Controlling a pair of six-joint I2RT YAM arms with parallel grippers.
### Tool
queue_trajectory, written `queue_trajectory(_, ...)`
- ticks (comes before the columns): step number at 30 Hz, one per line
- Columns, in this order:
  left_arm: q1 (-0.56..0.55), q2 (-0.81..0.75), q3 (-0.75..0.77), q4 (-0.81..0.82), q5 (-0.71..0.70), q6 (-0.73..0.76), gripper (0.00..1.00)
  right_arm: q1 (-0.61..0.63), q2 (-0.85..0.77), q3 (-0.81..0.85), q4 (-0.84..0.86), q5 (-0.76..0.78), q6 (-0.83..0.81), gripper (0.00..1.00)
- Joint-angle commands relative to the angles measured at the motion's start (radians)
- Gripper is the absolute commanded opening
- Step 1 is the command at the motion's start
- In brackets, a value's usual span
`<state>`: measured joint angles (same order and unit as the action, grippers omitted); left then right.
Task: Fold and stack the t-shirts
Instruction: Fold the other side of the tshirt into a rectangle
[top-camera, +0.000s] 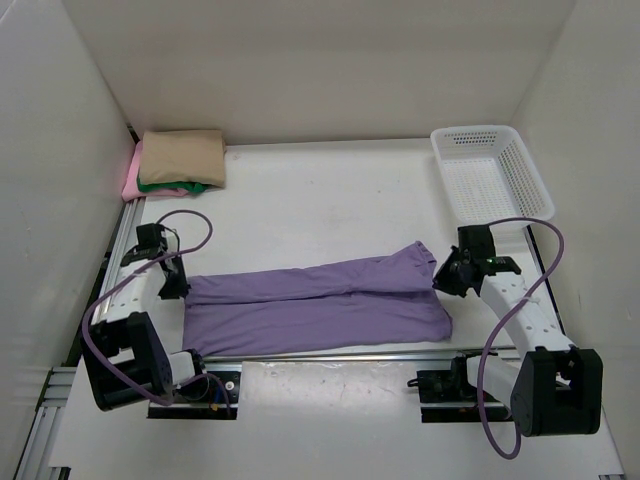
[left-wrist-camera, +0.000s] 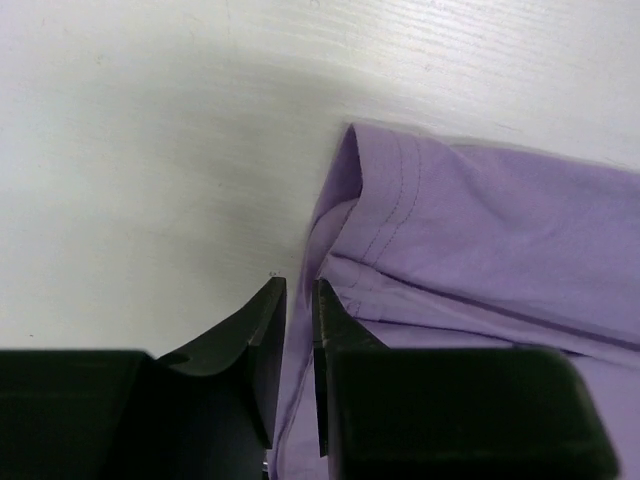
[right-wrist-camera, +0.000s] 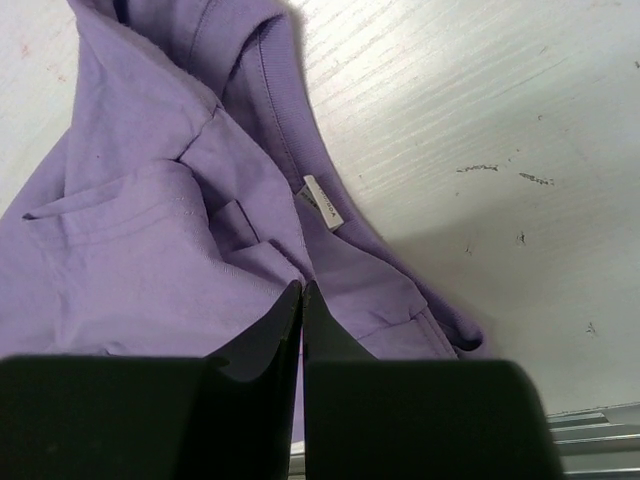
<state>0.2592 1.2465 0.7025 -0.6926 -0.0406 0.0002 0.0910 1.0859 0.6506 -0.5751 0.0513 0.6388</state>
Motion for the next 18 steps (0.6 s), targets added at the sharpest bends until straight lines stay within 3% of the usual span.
queue_trajectory(1, 0.005, -0.036, -0.021, 0.011, -0.001, 0.000, 0.29, -0.007, -0.017, -0.028, 0.003, -0.002, -0.013, 0.01)
queue_trajectory(7, 0.041, -0.081, -0.060, 0.011, -0.028, 0.000, 0.41, -0.007, 0.005, -0.037, 0.003, -0.033, -0.024, 0.01)
queue_trajectory(11, 0.031, -0.081, 0.062, -0.019, -0.009, 0.000, 0.41, -0.007, 0.034, -0.037, 0.003, -0.044, -0.024, 0.01)
queue_trajectory(13, -0.009, -0.081, 0.139, -0.056, 0.004, 0.000, 0.45, -0.007, 0.043, -0.037, 0.003, -0.044, -0.024, 0.01)
queue_trajectory(18, -0.245, 0.002, 0.265, -0.104, -0.019, 0.000, 0.48, -0.007, 0.043, -0.037, -0.006, -0.044, -0.033, 0.01)
